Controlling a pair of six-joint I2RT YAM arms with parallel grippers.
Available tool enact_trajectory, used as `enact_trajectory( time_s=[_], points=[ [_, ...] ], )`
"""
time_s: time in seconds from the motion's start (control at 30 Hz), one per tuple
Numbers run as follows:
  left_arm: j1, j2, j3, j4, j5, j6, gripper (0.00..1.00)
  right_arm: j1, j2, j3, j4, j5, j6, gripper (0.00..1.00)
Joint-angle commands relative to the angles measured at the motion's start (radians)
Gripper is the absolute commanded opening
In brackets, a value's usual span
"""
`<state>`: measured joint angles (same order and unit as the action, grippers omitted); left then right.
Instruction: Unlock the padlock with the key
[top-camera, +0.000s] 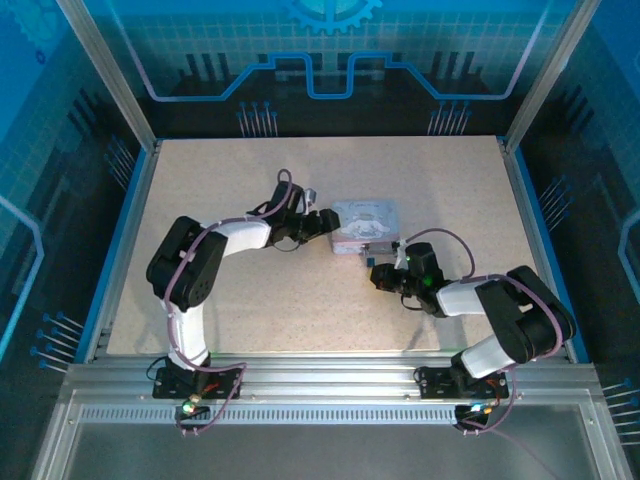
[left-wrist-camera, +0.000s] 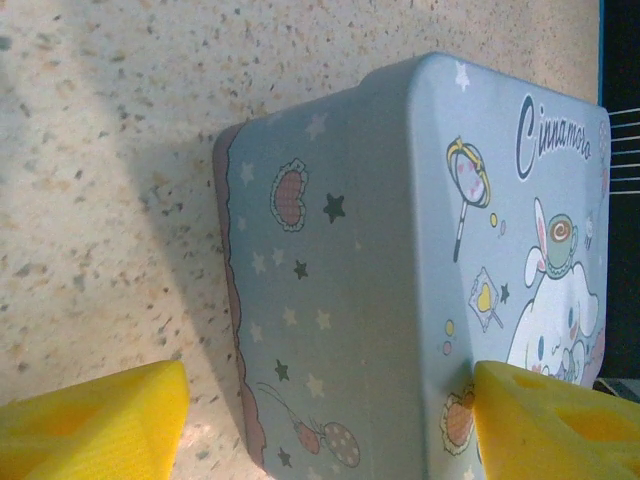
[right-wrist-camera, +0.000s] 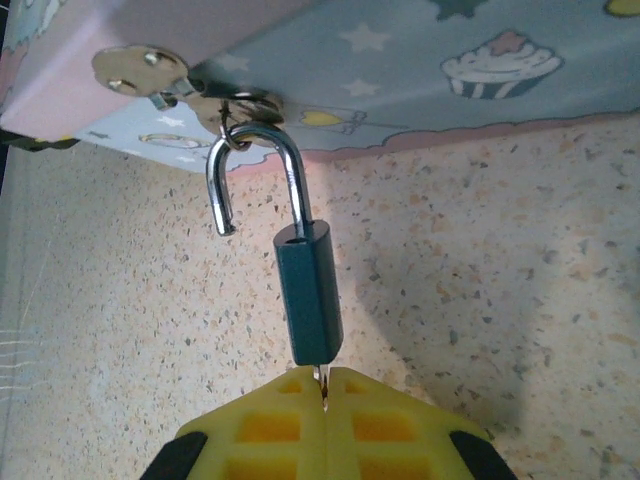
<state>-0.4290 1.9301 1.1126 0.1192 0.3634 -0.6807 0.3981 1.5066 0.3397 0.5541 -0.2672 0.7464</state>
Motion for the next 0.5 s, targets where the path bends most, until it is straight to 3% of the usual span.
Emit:
enact_trajectory(
  time_s=[0.0, 0.33, 0.47],
  points=[
    [0.014, 0.001, -0.085, -0.125, -0.06, 0.014, 0.74, -0.017, 0.018, -0.019, -0.039, -0.012, 0.022, 0.0],
    [0.036, -0.044, -0.155, -0.096, -0.067, -0.008, 0.74, -0.04, -0.006, -0.045, -0.081, -0.006, 0.027, 0.06],
    [0.041, -0.058, -0.163, -0.094, -0.07, -0.003, 0.74, -0.055, -0.053, -0.068, -0.122, -0.004, 0.008, 0.19]
  ],
)
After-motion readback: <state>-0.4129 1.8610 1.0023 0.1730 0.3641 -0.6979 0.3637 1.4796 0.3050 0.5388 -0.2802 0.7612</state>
